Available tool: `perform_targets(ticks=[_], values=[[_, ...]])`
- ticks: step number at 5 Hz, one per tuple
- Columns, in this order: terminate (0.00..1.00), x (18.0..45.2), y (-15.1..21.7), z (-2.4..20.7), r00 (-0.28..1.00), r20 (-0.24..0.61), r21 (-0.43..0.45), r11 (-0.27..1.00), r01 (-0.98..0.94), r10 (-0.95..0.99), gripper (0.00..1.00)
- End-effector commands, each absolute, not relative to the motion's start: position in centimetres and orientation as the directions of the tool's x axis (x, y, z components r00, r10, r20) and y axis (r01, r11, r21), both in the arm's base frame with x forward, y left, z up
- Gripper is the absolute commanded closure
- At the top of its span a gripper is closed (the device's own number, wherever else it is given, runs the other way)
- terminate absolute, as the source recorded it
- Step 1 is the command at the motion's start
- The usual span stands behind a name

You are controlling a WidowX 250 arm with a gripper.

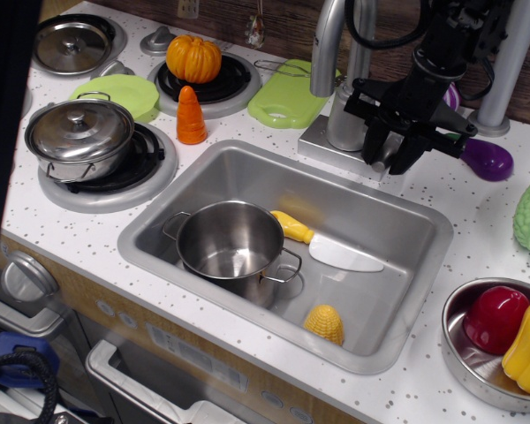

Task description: Turn lever vertical to front

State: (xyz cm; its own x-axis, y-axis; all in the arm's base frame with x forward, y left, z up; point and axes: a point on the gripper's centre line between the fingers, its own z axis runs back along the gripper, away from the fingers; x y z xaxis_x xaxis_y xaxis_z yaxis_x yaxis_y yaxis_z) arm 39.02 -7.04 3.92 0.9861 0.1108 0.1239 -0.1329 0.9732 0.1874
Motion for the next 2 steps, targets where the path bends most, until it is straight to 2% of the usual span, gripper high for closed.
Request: perform_targets(ticks=[1,2], values=[[0.00,39.9,-7.1,5.7,0.979,0.186,0.146,0.982,-0.117,0.089,1.00],[1.00,40.1,-7.1,6.8,0.985,0.160,0.185,0.979,-0.087,0.057,0.00]])
